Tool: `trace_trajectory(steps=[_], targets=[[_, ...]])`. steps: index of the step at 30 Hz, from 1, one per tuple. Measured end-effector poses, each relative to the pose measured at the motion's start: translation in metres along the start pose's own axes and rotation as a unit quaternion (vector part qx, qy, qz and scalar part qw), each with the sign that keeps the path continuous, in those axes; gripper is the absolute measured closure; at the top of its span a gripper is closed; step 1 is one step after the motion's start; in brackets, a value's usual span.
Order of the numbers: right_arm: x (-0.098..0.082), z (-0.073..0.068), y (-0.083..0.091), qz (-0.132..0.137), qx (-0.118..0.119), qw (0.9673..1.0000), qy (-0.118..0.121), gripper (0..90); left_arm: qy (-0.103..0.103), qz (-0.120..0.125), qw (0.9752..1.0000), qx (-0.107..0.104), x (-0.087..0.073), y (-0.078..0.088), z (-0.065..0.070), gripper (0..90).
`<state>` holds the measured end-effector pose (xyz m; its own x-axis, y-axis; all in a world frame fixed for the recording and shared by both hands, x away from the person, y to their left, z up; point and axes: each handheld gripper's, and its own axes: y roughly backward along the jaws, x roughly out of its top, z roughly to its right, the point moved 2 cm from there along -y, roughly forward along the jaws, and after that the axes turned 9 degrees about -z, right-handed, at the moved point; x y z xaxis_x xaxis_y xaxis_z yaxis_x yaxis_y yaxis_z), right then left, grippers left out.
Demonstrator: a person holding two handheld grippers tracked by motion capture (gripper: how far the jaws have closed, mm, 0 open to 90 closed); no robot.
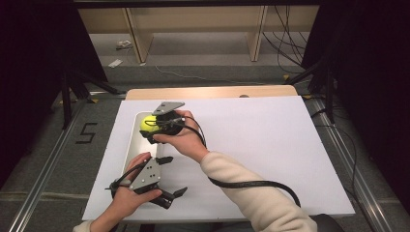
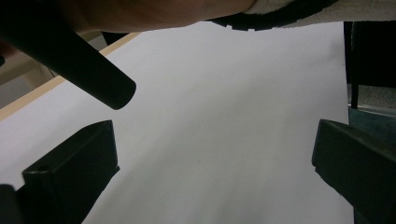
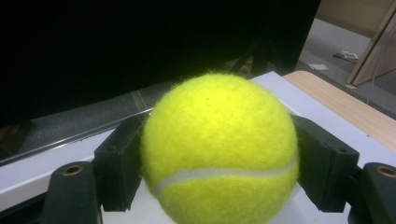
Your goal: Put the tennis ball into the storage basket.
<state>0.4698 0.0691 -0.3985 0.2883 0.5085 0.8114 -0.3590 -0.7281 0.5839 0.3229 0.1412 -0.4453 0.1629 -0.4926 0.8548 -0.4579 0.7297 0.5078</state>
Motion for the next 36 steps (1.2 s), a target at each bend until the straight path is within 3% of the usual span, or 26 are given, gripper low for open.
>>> trace_trajectory(steps=[36], targets=[[0.006, -0.003, -0.014, -0.016, 0.011, 0.9998, 0.010, 26.3, -0.001, 0.000, 1.0000, -0.002, 0.000, 0.000, 0.001, 0.0]])
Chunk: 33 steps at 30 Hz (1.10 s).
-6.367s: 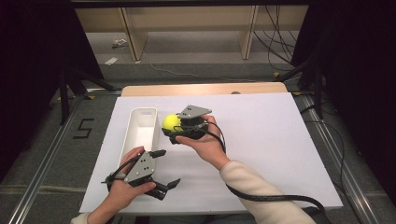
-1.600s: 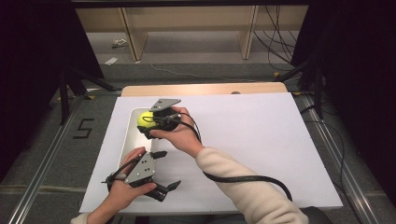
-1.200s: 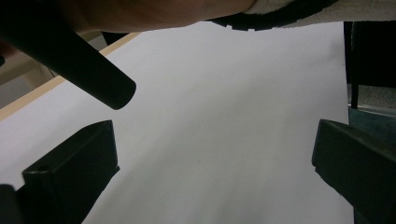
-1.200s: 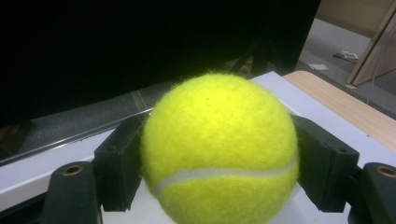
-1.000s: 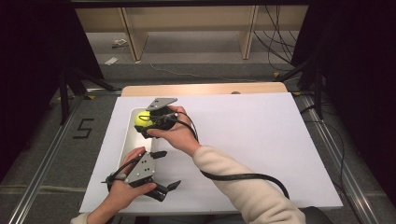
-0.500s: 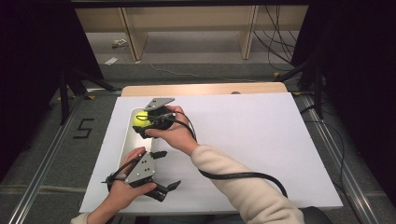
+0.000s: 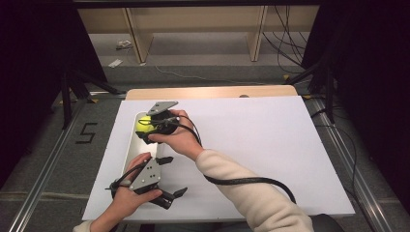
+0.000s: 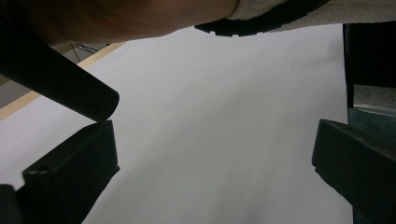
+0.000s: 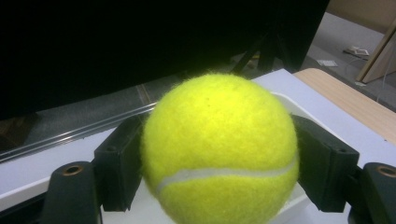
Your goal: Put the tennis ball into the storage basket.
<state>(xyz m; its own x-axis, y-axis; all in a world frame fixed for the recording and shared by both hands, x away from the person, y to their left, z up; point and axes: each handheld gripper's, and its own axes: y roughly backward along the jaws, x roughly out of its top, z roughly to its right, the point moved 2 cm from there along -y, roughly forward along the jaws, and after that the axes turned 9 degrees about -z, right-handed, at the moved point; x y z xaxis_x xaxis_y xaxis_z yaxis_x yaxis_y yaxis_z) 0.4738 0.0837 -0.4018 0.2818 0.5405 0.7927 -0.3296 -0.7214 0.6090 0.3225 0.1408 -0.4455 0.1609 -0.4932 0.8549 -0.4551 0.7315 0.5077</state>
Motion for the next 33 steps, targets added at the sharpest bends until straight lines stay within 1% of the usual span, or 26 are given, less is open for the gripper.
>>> trace_trajectory(steps=[19, 33], targets=[[0.001, -0.004, -0.007, -0.009, 0.006, 0.9999, 0.007, 26.3, -0.001, -0.001, 1.0000, -0.001, 0.000, 0.000, 0.001, 0.0], [0.002, -0.004, -0.011, -0.016, 0.007, 0.9998, 0.004, 26.3, -0.002, -0.002, 1.0000, -0.003, 0.000, -0.001, 0.001, 0.0]])
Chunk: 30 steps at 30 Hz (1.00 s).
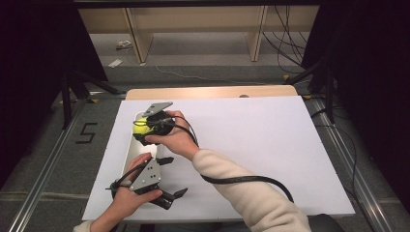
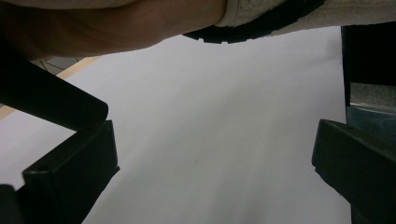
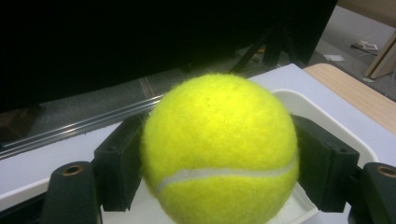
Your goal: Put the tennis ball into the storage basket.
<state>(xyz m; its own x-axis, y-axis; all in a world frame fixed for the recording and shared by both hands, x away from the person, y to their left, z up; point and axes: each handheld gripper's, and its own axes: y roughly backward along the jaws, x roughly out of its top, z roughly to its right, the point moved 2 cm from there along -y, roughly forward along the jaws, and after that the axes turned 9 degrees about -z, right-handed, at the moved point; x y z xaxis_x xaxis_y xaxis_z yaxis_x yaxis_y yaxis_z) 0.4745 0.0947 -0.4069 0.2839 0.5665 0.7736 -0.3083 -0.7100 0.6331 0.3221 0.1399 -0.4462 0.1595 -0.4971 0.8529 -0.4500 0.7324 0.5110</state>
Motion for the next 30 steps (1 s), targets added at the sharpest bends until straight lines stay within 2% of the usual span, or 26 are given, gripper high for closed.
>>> trace_trajectory(steps=[30], targets=[[-0.0015, -0.0031, -0.0098, -0.017, 0.007, 0.9998, 0.006, 26.3, -0.002, -0.001, 1.0000, -0.001, 0.0002, -0.0003, 0.0006, 0.0]])
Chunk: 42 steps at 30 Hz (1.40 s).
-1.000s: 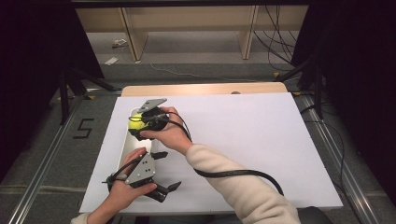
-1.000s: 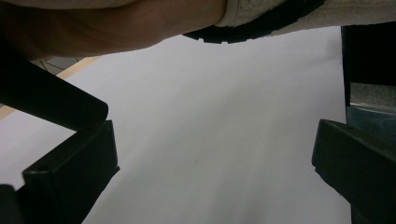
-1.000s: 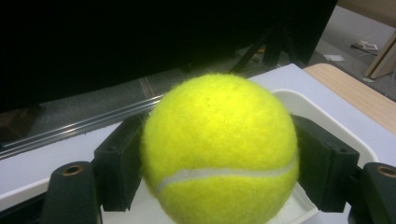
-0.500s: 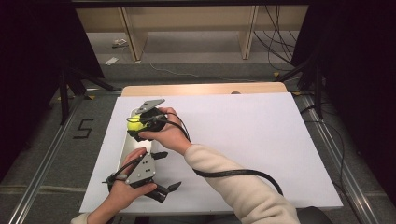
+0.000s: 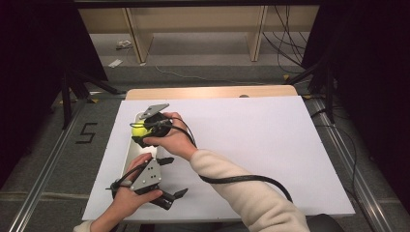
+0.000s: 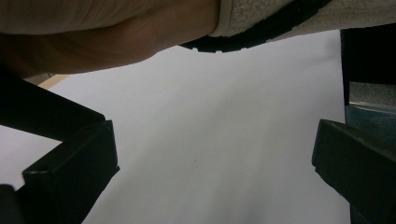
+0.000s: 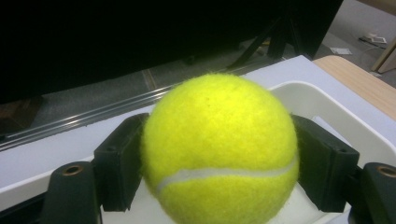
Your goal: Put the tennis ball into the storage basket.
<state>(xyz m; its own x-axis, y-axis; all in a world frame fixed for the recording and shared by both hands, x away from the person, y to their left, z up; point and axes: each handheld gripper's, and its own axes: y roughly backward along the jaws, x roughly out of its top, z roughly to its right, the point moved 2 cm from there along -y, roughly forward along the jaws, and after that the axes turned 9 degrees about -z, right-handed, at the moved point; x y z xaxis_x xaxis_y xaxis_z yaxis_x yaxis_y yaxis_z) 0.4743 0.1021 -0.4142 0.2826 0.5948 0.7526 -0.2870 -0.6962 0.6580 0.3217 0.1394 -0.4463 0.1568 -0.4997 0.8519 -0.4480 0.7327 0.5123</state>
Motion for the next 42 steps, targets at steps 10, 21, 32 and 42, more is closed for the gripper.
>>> trace_trajectory(steps=[10, 21, 32, 42], targets=[[-0.001, 0.000, -0.004, -0.009, 0.002, 1.0000, -0.002, 26.3, 0.000, 0.000, 1.0000, 0.000, 0.000, 0.000, 0.000, 0.0], [-0.001, 0.001, -0.006, -0.012, 0.000, 0.9999, -0.003, 26.2, -0.002, -0.001, 1.0000, -0.001, 0.000, 0.000, 0.000, 0.0], [-0.004, 0.003, -0.010, -0.022, 0.002, 0.9997, -0.005, 26.2, -0.004, -0.001, 1.0000, -0.002, 0.000, 0.000, 0.000, 0.0], [-0.006, 0.003, -0.014, -0.026, 0.002, 0.9997, -0.004, 26.2, -0.003, -0.002, 1.0000, -0.002, 0.000, 0.000, 0.001, 0.0]])
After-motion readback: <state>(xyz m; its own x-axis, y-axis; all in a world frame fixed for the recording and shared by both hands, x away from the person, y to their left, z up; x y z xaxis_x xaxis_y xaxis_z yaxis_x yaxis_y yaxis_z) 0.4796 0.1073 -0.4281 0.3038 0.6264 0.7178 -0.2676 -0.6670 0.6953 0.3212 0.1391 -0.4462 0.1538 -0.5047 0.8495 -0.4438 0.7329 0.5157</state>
